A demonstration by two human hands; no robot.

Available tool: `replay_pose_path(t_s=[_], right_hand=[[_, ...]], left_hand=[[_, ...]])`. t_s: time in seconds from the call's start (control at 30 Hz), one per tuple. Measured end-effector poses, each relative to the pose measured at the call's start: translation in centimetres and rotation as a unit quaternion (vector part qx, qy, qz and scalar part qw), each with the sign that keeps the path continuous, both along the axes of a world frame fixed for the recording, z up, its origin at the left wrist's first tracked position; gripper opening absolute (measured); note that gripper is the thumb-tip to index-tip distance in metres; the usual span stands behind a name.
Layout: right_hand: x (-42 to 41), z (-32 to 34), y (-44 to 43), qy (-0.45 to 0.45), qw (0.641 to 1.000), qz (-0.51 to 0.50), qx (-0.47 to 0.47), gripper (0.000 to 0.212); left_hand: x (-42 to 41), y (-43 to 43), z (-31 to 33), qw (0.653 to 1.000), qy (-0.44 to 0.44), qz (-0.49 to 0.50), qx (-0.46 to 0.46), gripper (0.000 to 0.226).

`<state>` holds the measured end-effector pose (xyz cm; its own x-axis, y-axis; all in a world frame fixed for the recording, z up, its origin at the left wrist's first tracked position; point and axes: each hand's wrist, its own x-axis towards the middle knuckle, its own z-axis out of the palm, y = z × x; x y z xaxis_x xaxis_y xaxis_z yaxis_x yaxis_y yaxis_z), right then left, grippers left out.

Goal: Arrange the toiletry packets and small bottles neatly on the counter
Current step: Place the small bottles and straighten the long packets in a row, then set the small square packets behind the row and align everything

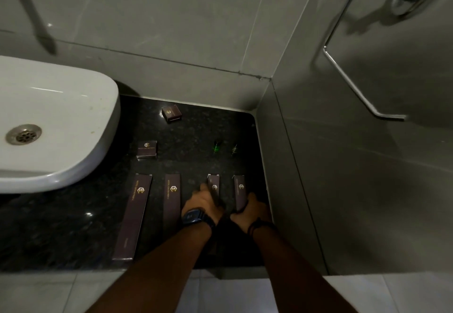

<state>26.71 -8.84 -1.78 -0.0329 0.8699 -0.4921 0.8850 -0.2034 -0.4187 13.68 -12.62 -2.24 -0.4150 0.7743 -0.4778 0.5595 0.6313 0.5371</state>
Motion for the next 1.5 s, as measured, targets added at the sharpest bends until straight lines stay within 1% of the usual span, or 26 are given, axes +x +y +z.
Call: replay_pose_path(t_s=[0.13,0.2,0.27,0.37,0.47,0.53,0.63,0.7,0.83,0.93,1.0,1.07,1.1,1.17,1.23,1.33,1.43,1.5], right_hand=[[0.7,0.3,0.2,0.017,1.0,-0.008,0.003,0.068],[0.6,0.9,0.8,0.019,0.999,-0.026,0.032,0.067],[0.0,2.0,1.7,0.014,0.997,-0.023,0.075,0.063],[-1.9,3.9,3.3,0.016,0.988,0.037,0.151,0.054],[-5.4,5.3,5.2,0.033,0.968,0.129,0.212,0.044],[-8.4,5.9,6.6,0.03,0.955,0.188,0.229,0.042],[-13.5,6.0,8.8,0.02,0.938,0.263,0.227,0.044],[-16.6,5.8,10.3,0.015,0.931,0.293,0.218,0.046],[-22.3,4.5,13.4,0.008,0.931,0.311,0.193,0.064],[-25.1,3.4,15.8,0.009,0.937,0.3,0.177,0.062],[-26.2,2.3,17.4,-0.003,0.926,0.336,0.174,0.062],[-27.0,1.3,18.9,-0.034,0.905,0.391,0.162,0.066],[-27.4,0.8,19.6,-0.055,0.894,0.416,0.16,0.064],[-27.9,0.0,20.7,-0.071,0.885,0.435,0.152,0.056],[-28.0,-0.5,21.1,-0.083,0.878,0.45,0.141,0.059],[-27.9,-0.4,20.7,-0.112,0.881,0.443,0.123,0.065],[-27.3,0.8,19.1,-0.153,0.88,0.438,0.105,0.063],[-26.3,1.4,17.6,-0.166,0.878,0.438,0.098,0.056]], left_hand=[[0.1,0.1,0.4,1.0,0.009,0.017,0.017,0.071],[-0.6,0.2,1.2,0.999,0.017,0.029,0.042,0.07],[-2.1,0.6,2.3,0.997,0.032,0.037,0.058,0.066],[-5.5,0.9,4.4,0.993,0.082,0.036,0.074,0.059],[-9.5,1.5,5.9,0.987,0.129,0.041,0.092,0.047],[-12.0,2.0,6.4,0.985,0.156,0.018,0.071,0.049],[-15.0,3.2,6.5,0.984,0.18,-0.02,0.006,0.05],[-16.3,4.4,6.2,0.982,0.182,-0.044,-0.038,0.052],[-18.3,6.9,4.9,0.977,0.175,-0.091,-0.085,0.05],[-19.6,8.1,3.9,0.97,0.181,-0.109,-0.124,0.053],[-20.4,8.7,3.4,0.965,0.182,-0.126,-0.144,0.056],[-21.0,9.2,3.0,0.964,0.176,-0.132,-0.147,0.056],[-21.3,9.3,2.8,0.966,0.174,-0.129,-0.14,0.053],[-21.8,9.5,2.5,0.97,0.171,-0.123,-0.121,0.047],[-22.2,9.5,2.5,0.972,0.168,-0.128,-0.105,0.044],[-22.5,9.4,2.8,0.971,0.166,-0.139,-0.107,0.049],[-22.4,9.3,3.3,0.974,0.15,-0.127,-0.112,0.055],[-21.9,9.0,3.6,0.977,0.141,-0.113,-0.111,0.057]])
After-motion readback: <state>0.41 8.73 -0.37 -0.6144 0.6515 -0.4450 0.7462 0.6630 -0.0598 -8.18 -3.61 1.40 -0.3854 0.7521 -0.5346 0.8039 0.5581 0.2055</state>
